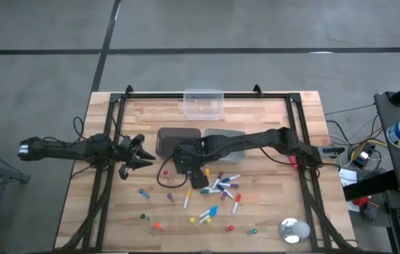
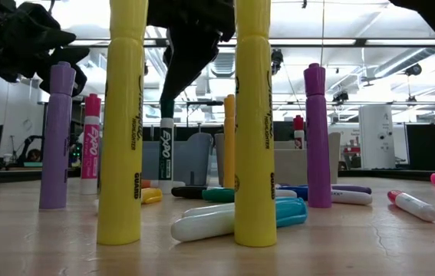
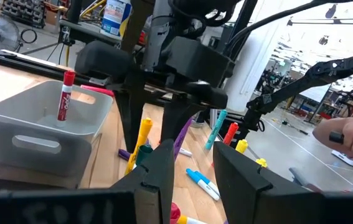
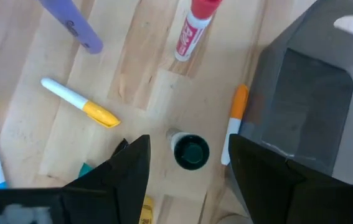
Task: Pick & Place Markers
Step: Put the large dark green marker pen into the white bin
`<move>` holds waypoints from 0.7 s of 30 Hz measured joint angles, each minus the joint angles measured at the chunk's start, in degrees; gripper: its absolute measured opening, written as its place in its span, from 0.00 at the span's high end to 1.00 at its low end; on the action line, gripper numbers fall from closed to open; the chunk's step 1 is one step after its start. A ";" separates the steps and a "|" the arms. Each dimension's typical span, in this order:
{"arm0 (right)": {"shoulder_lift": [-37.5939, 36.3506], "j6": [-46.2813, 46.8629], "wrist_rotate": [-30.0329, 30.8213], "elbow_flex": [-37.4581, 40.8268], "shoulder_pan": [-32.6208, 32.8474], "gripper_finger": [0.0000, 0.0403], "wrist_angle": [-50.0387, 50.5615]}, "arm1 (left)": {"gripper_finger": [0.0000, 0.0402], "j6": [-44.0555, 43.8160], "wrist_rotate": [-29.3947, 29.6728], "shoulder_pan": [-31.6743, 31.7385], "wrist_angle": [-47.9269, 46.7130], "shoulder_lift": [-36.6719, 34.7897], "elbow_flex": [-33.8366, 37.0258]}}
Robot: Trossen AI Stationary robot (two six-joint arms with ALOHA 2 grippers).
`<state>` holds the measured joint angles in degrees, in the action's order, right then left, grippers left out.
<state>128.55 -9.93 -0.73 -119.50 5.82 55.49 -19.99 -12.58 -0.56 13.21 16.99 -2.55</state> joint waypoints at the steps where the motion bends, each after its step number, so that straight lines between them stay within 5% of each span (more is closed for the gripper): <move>1: 0.00 0.09 0.02 0.37 -0.02 0.47 -0.12 | 0.74 0.00 0.00 -0.01 0.00 0.00 0.00; 21: 0.09 0.52 -1.27 1.44 -0.26 0.52 -1.86 | 0.74 0.02 -0.01 -0.02 0.00 0.00 0.00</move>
<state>128.64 -9.41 -2.00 -118.06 5.56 53.63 -19.97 -12.59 -0.57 13.21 16.99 -2.55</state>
